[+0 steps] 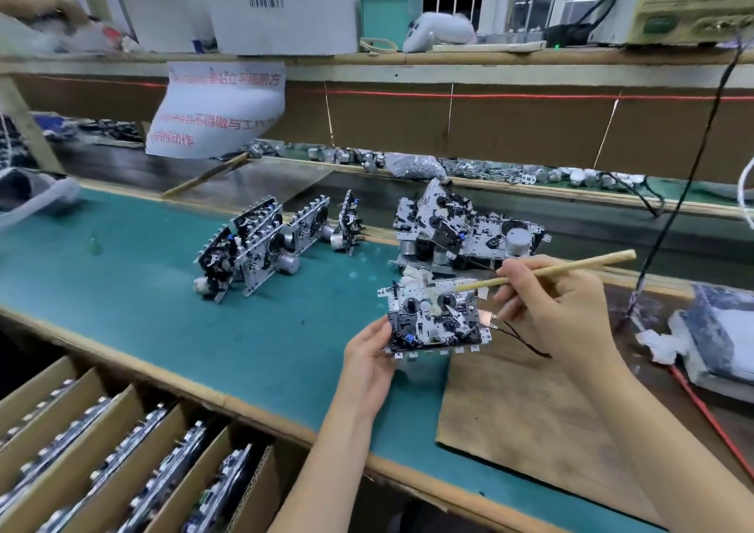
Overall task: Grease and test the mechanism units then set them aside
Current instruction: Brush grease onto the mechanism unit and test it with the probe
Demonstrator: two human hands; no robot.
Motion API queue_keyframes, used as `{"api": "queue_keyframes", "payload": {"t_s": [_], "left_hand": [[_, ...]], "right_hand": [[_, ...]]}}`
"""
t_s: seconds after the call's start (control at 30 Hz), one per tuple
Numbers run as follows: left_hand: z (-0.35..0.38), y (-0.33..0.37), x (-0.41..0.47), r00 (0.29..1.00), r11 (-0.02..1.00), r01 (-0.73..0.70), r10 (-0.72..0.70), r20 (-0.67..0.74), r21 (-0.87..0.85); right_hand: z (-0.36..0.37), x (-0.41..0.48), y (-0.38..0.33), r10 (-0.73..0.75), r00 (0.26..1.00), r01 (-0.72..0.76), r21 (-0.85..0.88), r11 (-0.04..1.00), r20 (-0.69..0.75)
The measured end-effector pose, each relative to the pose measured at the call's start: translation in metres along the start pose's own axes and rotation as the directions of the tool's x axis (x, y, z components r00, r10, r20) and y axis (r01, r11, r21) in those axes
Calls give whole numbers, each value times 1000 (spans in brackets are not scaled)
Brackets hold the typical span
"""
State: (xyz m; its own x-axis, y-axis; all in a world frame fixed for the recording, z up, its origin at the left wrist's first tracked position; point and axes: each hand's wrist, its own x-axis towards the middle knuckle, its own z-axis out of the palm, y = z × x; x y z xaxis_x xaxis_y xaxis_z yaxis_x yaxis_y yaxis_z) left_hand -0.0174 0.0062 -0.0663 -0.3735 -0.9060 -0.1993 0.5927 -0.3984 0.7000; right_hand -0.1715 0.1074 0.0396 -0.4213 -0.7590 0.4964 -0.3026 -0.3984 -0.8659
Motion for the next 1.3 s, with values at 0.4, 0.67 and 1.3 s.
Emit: {"api": "queue_keyframes", "payload": {"t_s": [0.4, 0.67, 1.3], "left_hand": [[-5, -5, 7, 996, 999, -32, 29, 86, 37], [-6, -4, 8, 991, 996, -54, 45, 129, 64], [-1, 0, 0, 983, 997, -42, 29, 182, 68]], "right_hand": [[1, 1, 8, 49, 998, -49, 3, 999, 40], [5, 3, 13, 77, 994, -77, -12, 997, 73], [29, 14, 27, 343, 747, 527, -821, 218, 570]]}}
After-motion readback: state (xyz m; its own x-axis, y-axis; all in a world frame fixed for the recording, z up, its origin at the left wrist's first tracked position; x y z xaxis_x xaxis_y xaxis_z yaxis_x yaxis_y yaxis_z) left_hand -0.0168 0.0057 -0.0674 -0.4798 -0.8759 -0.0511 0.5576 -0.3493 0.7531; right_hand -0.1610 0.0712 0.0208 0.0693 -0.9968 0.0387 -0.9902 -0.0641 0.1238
